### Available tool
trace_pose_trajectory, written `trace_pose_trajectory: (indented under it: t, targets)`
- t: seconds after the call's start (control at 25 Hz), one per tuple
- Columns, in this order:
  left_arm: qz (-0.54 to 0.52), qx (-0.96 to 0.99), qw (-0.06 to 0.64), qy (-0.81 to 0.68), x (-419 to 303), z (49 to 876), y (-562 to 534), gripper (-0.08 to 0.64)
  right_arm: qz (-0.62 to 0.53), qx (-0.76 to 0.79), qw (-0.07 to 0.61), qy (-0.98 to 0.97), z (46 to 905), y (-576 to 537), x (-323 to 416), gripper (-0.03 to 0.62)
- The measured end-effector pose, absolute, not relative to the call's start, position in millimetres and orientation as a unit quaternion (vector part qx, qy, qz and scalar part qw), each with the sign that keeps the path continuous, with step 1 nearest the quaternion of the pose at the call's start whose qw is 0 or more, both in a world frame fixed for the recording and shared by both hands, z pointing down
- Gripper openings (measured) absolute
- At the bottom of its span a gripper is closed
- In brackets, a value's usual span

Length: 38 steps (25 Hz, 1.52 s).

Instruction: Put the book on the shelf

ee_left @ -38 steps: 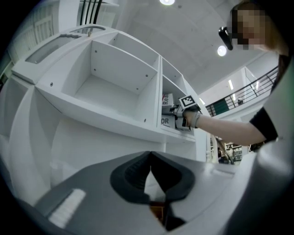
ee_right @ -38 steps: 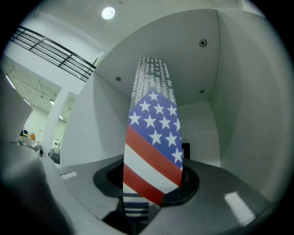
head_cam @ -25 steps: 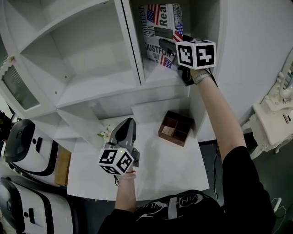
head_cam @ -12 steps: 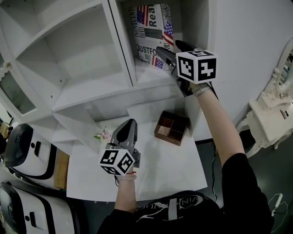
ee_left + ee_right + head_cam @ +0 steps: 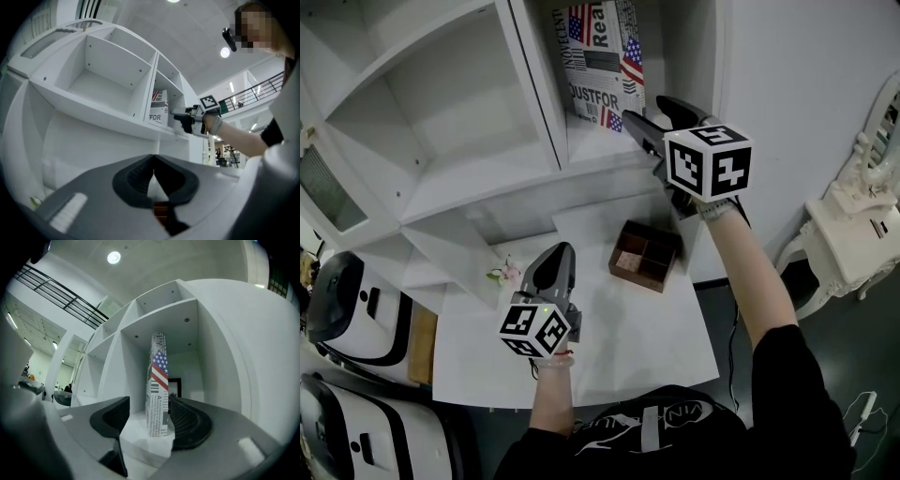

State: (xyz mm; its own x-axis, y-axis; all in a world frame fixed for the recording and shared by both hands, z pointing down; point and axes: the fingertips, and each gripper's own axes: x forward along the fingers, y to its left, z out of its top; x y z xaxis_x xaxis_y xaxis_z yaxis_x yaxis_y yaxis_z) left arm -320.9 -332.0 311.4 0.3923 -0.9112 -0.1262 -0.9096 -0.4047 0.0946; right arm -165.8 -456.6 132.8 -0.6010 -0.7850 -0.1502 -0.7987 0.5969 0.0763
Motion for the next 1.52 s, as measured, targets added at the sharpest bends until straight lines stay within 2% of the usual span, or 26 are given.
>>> trace_pose_trajectory:
  t: [0.12, 0.28, 0.8, 1.52]
  targets:
    - [-0.072, 0.832, 0.003, -0.551, -321.9, 311.8, -328.7, 0.000, 0.063, -0.440, 0.049, 0.894, 143.0, -446.3, -162.6, 0.212]
    - [-0.071, 0.825, -0.013, -0.560, -323.8, 307.4, -326.9, 0.000, 0.058, -0.430, 0.046, 0.900, 155.3, -434.7, -157.0, 0.147]
    - [-0.065, 0.804, -0.046, -0.590, -335.2, 316.2, -321.1, 0.000, 0.060, -0.406, 0.012, 0.912, 236.6, -398.1, -146.2, 0.028]
    - [-0.051, 0.784, -0.066, -0.615, -340.4, 352.0, -309.0, 0.000, 0.016, -0.390, 0.013, 0.921, 351.4, -361.3, -112.8, 0.011]
